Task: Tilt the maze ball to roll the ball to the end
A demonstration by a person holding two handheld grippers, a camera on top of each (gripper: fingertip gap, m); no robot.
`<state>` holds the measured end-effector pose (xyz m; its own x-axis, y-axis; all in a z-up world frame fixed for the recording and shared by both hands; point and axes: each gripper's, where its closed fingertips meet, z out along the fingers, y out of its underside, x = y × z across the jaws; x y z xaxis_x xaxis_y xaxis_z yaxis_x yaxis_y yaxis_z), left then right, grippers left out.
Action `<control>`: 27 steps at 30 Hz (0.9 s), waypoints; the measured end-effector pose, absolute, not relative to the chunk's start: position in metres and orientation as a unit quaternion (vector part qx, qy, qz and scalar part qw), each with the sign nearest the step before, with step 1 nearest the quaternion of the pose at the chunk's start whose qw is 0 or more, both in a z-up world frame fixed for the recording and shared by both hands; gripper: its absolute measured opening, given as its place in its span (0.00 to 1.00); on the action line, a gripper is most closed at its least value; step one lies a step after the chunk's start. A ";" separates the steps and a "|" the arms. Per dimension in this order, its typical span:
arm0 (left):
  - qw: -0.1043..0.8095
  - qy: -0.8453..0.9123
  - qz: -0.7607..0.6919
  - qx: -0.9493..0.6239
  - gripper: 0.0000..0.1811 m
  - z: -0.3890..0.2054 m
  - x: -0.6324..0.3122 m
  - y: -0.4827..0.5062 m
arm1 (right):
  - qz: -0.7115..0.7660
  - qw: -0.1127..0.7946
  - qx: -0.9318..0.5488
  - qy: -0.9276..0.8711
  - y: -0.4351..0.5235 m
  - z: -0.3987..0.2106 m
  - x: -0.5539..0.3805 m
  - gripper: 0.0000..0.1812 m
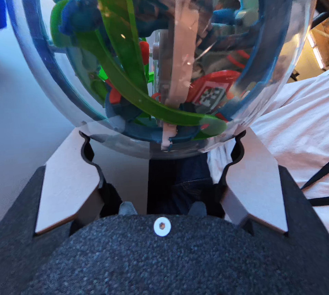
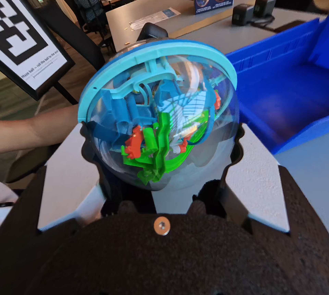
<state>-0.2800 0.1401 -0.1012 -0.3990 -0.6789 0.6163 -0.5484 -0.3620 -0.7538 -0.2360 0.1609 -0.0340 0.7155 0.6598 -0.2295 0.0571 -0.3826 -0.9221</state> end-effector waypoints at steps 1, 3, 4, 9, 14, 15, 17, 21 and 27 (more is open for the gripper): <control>0.034 0.555 -0.619 -0.555 0.86 -0.104 -0.280 0.138 | 0.313 0.495 -0.780 -0.220 0.162 -0.038 -0.234 0.85; -0.001 0.539 -0.619 -0.572 0.86 -0.109 -0.280 0.134 | 0.344 0.478 -0.783 -0.198 0.164 -0.045 -0.231 0.85; -0.013 0.532 -0.617 -0.579 0.86 -0.112 -0.280 0.132 | 0.358 0.473 -0.783 -0.187 0.166 -0.048 -0.229 0.85; 0.006 0.574 -0.556 -0.602 0.80 -0.139 -0.278 0.128 | 0.399 0.460 -0.778 -0.156 0.171 -0.061 -0.223 0.85; 0.017 0.593 -0.532 -0.604 0.86 -0.143 -0.278 0.125 | 0.421 0.446 -0.774 -0.157 0.169 -0.068 -0.215 0.85; 0.020 0.599 -0.527 -0.602 0.86 -0.144 -0.279 0.124 | 0.429 0.440 -0.773 -0.159 0.169 -0.069 -0.214 0.85; 0.029 0.612 -0.513 -0.600 0.86 -0.148 -0.283 0.125 | 0.448 0.426 -0.770 -0.159 0.171 -0.073 -0.212 0.85; 0.044 0.625 -0.486 -0.609 0.82 -0.148 -0.302 0.148 | 0.464 0.421 -0.760 -0.171 0.181 -0.078 -0.207 0.82; 0.125 0.617 -0.453 -0.631 0.86 -0.113 -0.316 0.213 | 0.472 0.423 -0.746 -0.206 0.198 -0.076 -0.219 0.81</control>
